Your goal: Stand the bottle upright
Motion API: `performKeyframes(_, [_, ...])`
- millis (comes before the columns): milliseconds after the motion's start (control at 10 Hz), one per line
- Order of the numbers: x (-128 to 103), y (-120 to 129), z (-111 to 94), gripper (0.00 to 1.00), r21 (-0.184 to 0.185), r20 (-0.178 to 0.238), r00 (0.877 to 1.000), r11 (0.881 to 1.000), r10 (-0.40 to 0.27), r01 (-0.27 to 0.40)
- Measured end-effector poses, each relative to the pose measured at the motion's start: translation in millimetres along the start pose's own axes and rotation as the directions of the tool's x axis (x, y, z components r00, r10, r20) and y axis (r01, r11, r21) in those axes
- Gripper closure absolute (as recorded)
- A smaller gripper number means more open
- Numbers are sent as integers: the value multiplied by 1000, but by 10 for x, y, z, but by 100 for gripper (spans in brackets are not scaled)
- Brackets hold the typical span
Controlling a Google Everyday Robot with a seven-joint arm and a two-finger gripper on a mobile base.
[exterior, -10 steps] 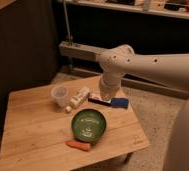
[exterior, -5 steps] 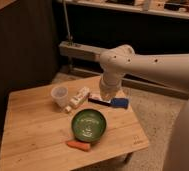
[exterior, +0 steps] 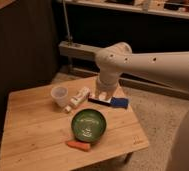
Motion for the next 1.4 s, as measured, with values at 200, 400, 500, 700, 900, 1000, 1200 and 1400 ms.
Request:
performKeyframes(200, [34, 134, -38, 20, 16, -3, 996, 996, 92, -92])
performKeyframes(400, [36, 263, -10, 20, 36, -19, 995, 995, 98, -97])
performKeyframes(500, [31, 241, -3, 20, 41, -18, 995, 994, 98, -97])
performKeyframes(700, [34, 239, -4, 20, 42, -21, 995, 995, 96, -95])
performKeyframes(900, [47, 247, -7, 20, 49, -19, 996, 995, 93, -92])
performKeyframes(1000, [141, 383, -7, 20, 40, -12, 992, 991, 125, -124])
performKeyframes(1200, [166, 426, -7, 20, 30, 6, 977, 977, 211, -211])
performKeyframes(1400, [198, 452, -4, 20, 11, -1, 962, 962, 273, -273])
